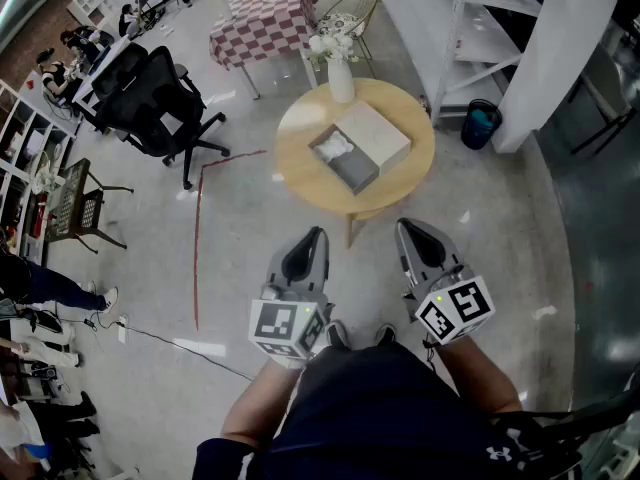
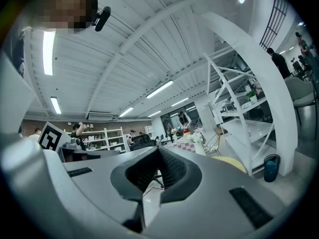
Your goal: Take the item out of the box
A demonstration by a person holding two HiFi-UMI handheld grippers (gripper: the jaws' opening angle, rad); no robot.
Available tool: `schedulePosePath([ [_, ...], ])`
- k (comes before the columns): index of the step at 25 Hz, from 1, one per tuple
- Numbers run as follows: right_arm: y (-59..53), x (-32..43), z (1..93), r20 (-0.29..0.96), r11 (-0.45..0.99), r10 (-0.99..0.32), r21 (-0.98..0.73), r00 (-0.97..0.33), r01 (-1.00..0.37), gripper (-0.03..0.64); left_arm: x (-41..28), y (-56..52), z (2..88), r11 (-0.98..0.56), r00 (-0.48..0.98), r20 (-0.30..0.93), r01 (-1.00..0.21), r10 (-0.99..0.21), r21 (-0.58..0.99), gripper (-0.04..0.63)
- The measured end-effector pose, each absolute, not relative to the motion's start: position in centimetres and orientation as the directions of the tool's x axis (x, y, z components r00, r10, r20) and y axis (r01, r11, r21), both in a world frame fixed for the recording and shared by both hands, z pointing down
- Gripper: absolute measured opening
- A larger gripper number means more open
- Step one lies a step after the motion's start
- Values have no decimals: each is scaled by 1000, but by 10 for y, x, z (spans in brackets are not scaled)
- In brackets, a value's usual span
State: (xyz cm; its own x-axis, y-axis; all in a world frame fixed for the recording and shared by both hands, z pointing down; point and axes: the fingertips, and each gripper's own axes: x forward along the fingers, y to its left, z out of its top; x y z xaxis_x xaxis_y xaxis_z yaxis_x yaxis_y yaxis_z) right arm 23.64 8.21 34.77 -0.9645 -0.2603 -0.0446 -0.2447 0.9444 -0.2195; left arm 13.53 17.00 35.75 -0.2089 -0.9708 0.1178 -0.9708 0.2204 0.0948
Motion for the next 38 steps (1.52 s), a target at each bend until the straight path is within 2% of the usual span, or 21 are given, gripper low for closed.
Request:
schedulePosePath([
  [9,112,227,345,-28,944,-273,-197,-961,-263,8,117,199,355,218,-209,97,-970,-973,103,33],
  [24,132,184,341,-10,913,-379,-169,-925,-372,8,62,224,358,158,-149,68,-976,-986,151,34],
  [38,171,149,347,21,895,-419,-161,-908,-416,8,16,261,374,131,-118,79,-974,-990,187,34],
])
